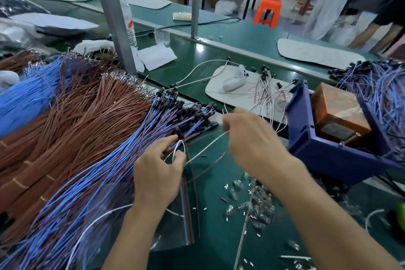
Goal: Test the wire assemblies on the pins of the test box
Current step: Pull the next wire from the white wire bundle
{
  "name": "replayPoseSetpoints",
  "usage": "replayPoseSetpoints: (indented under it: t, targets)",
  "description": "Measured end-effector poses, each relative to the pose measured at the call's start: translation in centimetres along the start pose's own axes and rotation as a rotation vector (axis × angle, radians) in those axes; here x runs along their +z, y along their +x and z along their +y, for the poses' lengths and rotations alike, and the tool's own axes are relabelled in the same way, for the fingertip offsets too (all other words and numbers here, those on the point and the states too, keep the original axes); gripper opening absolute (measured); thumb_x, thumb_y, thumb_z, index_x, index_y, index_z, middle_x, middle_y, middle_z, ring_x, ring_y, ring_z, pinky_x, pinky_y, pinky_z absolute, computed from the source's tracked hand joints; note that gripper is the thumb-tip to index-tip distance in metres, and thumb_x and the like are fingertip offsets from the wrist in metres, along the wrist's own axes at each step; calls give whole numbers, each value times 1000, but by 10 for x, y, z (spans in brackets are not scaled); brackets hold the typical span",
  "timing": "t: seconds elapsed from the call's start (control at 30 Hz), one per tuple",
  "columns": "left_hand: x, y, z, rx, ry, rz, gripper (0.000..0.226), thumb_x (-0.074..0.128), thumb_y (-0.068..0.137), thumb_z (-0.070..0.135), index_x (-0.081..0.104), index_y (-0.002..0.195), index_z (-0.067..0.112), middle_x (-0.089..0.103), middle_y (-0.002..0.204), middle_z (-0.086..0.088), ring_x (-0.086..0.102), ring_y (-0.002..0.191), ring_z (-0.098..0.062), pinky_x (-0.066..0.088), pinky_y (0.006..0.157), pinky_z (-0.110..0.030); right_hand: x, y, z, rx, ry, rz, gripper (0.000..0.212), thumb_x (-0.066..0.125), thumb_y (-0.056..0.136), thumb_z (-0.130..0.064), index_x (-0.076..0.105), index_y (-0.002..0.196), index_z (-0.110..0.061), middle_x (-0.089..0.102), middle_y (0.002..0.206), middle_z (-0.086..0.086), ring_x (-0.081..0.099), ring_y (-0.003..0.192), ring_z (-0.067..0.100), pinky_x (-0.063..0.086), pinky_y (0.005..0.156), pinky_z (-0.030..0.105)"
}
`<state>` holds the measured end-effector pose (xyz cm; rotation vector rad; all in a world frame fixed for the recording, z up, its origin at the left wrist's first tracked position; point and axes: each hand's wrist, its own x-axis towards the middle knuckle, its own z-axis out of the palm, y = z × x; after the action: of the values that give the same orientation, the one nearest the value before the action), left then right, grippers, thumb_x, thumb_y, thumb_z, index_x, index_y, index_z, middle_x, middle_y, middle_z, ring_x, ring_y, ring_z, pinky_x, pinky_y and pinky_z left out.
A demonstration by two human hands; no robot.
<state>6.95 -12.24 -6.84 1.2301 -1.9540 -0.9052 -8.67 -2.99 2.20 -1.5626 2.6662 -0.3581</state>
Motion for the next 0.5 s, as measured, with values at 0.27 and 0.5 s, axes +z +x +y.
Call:
replayPoseSetpoints:
  t: [0.27, 0.5]
  targets:
    - [-8, 13, 2, 23, 189, -22, 52, 81, 85, 30, 67, 134, 31, 75, 116, -3, 67, 101, -32, 50, 94, -44, -41, -76, 52, 433, 279, 249, 26, 54, 95, -17, 63, 75, -31, 63, 69, -14, 59, 61, 5, 42, 53, 25]
    - [-5, -21, 55, 542, 31, -11, 66, 76, 77, 38, 61, 140, 26, 56, 143, 5, 46, 134, -14, 23, 118, -17, -27, -131, 88, 541, 488, 307, 24, 69, 95, -24, 71, 73, -33, 66, 62, -17, 58, 55, 1, 39, 45, 13]
